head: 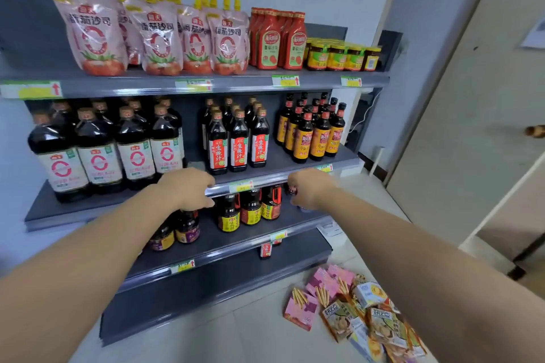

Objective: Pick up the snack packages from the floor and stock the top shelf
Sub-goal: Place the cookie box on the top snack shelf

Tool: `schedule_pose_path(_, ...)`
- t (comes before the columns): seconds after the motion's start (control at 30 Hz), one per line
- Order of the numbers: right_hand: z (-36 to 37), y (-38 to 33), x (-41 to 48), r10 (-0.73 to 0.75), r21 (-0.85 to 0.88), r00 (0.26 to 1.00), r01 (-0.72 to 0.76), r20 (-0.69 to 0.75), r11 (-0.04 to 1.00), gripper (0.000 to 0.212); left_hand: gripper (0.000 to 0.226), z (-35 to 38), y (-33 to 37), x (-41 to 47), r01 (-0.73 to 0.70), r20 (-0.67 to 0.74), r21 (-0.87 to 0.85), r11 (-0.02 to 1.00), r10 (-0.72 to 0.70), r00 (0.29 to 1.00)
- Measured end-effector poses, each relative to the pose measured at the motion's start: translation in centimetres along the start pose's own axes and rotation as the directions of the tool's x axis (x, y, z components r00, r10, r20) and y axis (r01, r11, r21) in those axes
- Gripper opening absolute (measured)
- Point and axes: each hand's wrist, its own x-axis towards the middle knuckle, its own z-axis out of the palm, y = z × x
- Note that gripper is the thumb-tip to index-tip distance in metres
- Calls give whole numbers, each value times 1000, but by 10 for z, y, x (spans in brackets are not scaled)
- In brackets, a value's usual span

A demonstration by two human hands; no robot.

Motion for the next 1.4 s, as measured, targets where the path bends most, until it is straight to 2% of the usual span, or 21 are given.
schedule_pose_path(0.1, 17, 38, 6, 87, 19, 996, -87, 23, 996, 17, 54, 2, 30, 42, -70, 12, -2, 998, 70, 997)
schedule_pose_path(0.3, 46, 113, 17, 262, 67, 963, -266, 69, 962, 44, 50, 5, 91, 130, -258, 19, 13, 966, 258, 966)
schedule_pose_path(0.73, 96, 240, 13, 505, 65, 850, -518, 152, 853, 41, 37, 8, 246, 273, -568, 91, 61, 821, 562, 822)
schedule_pose_path(0.97, 148, 328, -8, 576, 58, 782, -603, 238, 795, 34, 37, 33, 355, 318, -637, 128, 24, 770, 630, 766)
schedule_pose_path(1.13, 188, 394, -16, 551, 26, 783, -582, 287, 813, 36, 44, 65, 433, 351, -617, 160, -12, 787, 611, 776)
schedule_pose_path(1.4, 265, 480, -10, 553, 99, 722, -640, 416, 762, 34, 32, 122, 523, 401, -595, 227, -80, 799, 596, 770)
